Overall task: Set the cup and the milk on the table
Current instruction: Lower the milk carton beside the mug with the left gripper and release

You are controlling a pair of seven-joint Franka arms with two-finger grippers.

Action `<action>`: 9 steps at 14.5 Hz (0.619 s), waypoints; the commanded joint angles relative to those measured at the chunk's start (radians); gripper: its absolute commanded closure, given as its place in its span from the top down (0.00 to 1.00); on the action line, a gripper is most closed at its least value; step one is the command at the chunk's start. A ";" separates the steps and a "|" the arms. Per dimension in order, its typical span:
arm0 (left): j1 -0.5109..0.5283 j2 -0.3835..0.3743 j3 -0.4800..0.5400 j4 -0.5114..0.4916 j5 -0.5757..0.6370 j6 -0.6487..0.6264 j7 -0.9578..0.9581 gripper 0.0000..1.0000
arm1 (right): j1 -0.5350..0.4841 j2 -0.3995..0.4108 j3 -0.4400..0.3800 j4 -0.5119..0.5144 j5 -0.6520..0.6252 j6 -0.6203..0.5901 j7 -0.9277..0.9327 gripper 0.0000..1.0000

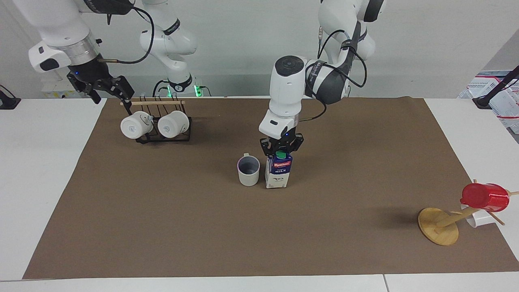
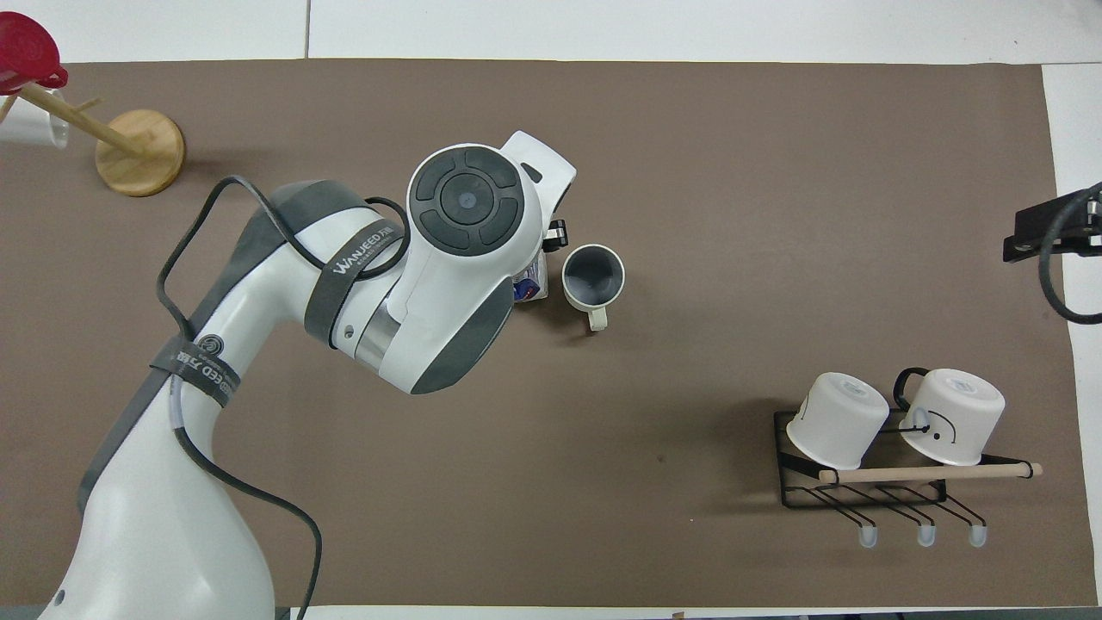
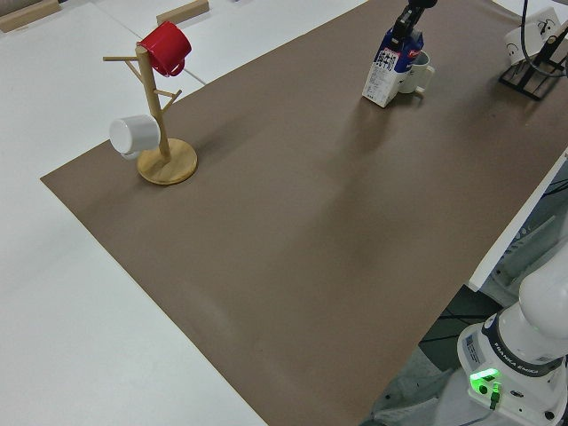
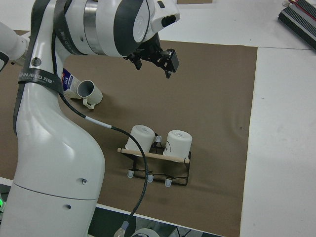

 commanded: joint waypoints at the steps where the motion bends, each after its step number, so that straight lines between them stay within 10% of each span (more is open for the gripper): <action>1: -0.016 0.007 0.014 -0.017 0.004 0.023 -0.015 0.00 | 0.049 0.011 -0.056 0.021 0.006 -0.020 -0.023 1.00; 3: -0.016 0.006 0.014 -0.023 0.004 0.018 -0.015 0.00 | 0.050 0.018 -0.057 0.021 0.006 -0.022 -0.023 1.00; 4: -0.016 0.006 0.014 -0.022 0.004 0.017 -0.016 0.19 | 0.053 0.015 -0.057 0.015 0.004 -0.022 -0.022 1.00; 5: -0.016 0.006 0.014 -0.022 0.004 0.015 -0.022 0.78 | 0.053 0.014 -0.054 0.012 0.004 -0.017 -0.020 1.00; 6: -0.017 0.006 0.015 -0.022 0.011 0.008 -0.029 1.00 | 0.057 0.011 -0.054 0.007 0.006 -0.011 -0.011 1.00; 9: -0.022 -0.005 0.012 -0.019 0.007 0.015 -0.030 1.00 | 0.066 0.006 -0.050 0.000 0.004 -0.016 0.006 1.00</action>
